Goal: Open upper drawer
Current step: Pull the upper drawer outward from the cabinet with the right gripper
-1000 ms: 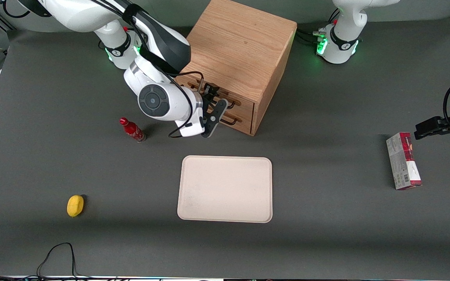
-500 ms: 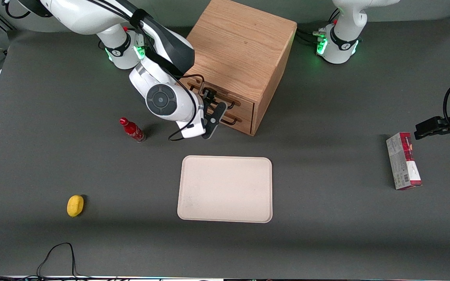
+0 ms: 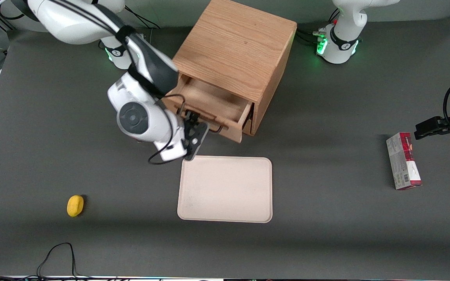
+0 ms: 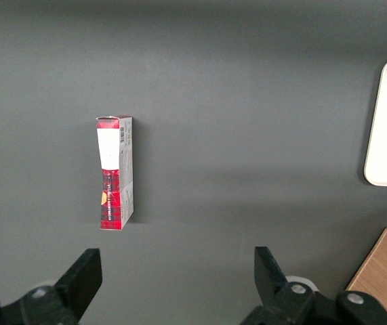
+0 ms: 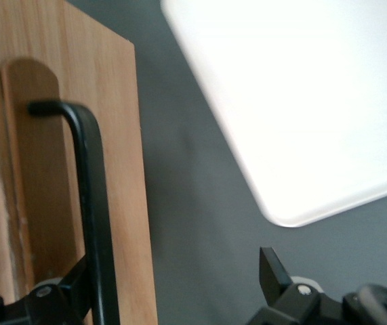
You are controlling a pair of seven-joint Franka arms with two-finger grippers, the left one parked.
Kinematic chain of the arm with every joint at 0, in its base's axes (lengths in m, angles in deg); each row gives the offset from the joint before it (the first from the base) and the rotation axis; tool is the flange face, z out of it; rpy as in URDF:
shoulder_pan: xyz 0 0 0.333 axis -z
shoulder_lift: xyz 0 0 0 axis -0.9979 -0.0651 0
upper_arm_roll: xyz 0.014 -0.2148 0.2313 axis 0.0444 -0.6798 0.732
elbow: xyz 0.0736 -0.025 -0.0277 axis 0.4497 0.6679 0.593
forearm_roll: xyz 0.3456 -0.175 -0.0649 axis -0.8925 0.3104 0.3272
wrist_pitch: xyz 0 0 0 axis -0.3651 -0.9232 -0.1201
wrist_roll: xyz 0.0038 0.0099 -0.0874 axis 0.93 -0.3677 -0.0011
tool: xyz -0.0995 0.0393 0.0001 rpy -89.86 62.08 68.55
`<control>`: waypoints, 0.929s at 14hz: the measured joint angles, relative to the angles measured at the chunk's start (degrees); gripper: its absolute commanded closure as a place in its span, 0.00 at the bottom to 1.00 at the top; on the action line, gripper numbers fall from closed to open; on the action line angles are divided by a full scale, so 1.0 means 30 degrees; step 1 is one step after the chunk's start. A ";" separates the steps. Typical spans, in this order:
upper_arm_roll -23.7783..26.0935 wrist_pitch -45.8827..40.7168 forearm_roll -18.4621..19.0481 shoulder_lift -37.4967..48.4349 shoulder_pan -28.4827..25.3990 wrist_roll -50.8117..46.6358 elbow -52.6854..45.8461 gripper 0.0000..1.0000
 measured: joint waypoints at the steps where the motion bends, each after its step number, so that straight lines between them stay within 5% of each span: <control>1: -0.0564 -0.0001 0.0113 -0.0323 0.0036 0.0627 -0.0556 0.00; 13: -0.2073 -0.0844 0.0475 -0.0556 -0.0005 0.1368 -0.4383 0.00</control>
